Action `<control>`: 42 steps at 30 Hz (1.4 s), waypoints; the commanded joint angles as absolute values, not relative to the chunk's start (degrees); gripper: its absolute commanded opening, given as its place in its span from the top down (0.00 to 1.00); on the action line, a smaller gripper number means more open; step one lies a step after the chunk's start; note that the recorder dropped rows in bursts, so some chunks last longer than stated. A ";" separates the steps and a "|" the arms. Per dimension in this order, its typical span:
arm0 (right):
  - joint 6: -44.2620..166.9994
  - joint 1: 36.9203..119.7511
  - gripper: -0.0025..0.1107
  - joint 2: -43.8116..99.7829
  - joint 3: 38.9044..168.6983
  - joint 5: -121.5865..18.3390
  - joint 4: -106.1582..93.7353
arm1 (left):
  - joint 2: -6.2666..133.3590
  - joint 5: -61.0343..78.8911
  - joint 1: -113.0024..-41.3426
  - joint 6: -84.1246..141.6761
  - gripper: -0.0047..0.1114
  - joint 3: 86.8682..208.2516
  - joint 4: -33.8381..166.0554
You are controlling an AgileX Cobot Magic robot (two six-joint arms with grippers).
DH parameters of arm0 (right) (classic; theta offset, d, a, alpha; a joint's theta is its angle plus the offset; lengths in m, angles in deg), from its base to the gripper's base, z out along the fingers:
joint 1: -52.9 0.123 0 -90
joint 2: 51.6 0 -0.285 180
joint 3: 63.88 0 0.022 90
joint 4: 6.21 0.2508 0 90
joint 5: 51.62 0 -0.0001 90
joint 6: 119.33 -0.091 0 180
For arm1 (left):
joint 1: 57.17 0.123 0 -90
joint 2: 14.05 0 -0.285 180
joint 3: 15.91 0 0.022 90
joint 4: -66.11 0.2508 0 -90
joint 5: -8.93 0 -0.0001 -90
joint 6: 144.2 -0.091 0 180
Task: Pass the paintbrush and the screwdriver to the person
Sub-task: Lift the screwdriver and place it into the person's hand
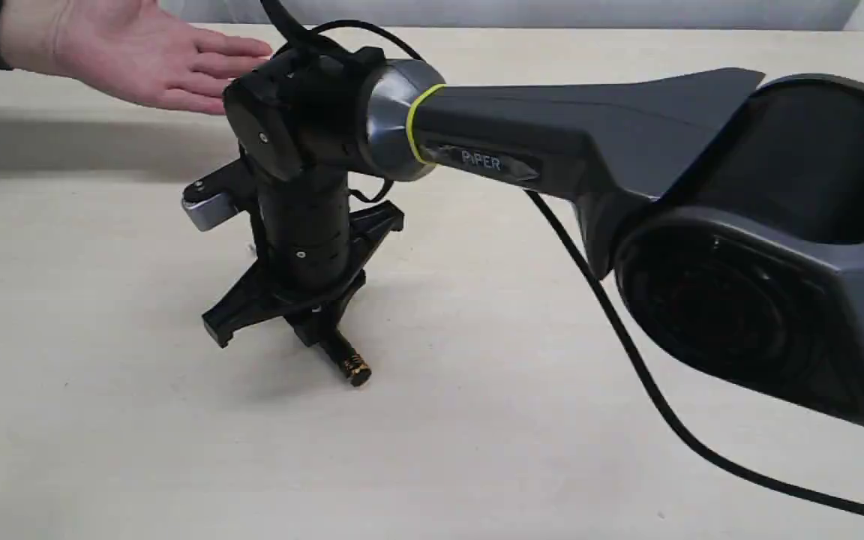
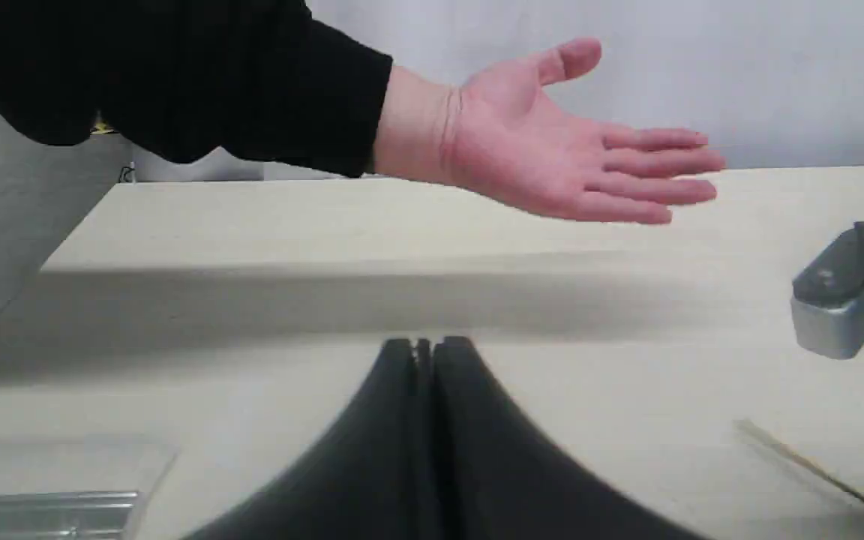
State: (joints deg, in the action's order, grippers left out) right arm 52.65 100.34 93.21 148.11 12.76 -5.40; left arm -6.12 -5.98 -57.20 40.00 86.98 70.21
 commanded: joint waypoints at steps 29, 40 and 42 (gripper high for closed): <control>59.28 104.28 0.91 86.80 169.55 0.88 -12.62 | -6.27 -5.45 -57.47 40.12 0.96 86.87 70.07; 58.40 102.73 0.60 87.88 169.55 4.35 -13.89 | -6.27 -5.45 -57.47 40.12 0.96 86.87 70.07; 58.08 102.62 0.74 86.39 169.55 7.35 -16.78 | -6.27 -5.45 -57.47 40.12 0.96 86.87 70.07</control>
